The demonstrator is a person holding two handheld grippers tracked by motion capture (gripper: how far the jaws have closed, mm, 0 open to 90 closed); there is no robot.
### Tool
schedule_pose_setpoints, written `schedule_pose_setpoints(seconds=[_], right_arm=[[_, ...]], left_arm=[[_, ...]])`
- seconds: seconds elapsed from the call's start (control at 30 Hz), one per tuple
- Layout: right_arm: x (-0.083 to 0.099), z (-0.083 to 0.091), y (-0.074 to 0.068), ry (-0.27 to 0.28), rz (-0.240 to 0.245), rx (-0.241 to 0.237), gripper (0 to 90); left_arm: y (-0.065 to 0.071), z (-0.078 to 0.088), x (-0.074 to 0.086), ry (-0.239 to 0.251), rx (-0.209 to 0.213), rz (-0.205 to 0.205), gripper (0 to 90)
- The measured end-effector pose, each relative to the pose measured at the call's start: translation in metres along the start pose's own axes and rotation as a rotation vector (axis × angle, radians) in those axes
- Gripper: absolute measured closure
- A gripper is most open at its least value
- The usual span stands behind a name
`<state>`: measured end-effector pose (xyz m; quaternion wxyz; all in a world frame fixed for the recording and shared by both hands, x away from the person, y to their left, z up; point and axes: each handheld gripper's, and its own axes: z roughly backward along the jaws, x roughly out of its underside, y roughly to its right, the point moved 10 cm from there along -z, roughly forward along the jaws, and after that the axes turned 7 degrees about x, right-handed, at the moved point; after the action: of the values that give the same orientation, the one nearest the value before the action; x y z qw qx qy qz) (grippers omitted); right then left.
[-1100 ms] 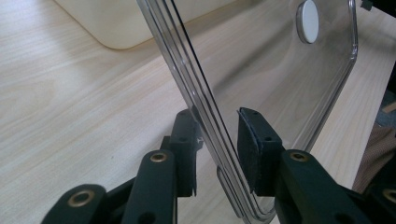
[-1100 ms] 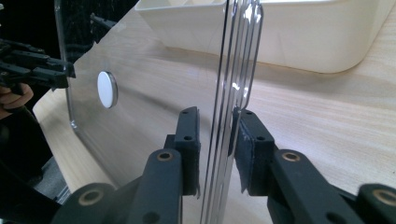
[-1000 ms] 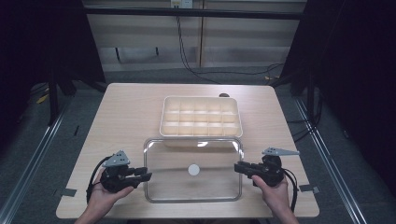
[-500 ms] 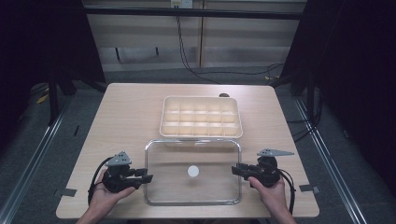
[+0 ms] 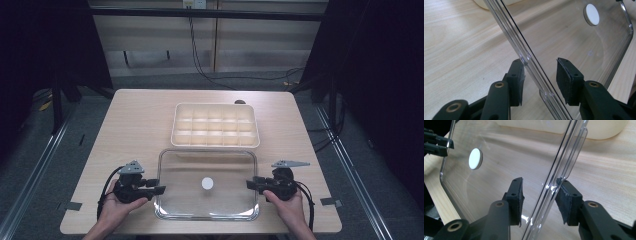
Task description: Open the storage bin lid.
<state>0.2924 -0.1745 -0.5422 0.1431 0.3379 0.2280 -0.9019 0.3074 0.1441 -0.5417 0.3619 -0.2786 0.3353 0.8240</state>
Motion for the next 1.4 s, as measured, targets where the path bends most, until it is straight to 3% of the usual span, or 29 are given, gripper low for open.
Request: schedule_pose_setpoints(seconds=[0.7,0.93,1.13,1.4], right_arm=[[0.004,-0.014,0.011,-0.038,-0.004,0.051,51.8],[0.010,-0.020,0.011,-0.070,0.011,0.073,44.2],[0.010,-0.021,0.009,-0.066,0.012,0.076,39.6],[0.010,-0.020,0.011,-0.062,0.014,0.095,36.4]], left_arm=[[-0.008,-0.011,0.006,-0.059,-0.004,0.027,55.7],[-0.007,-0.015,0.010,-0.088,0.009,0.043,52.6],[-0.008,-0.017,0.011,-0.096,0.015,0.055,50.3],[-0.008,-0.018,0.012,-0.106,0.002,0.039,46.9]])
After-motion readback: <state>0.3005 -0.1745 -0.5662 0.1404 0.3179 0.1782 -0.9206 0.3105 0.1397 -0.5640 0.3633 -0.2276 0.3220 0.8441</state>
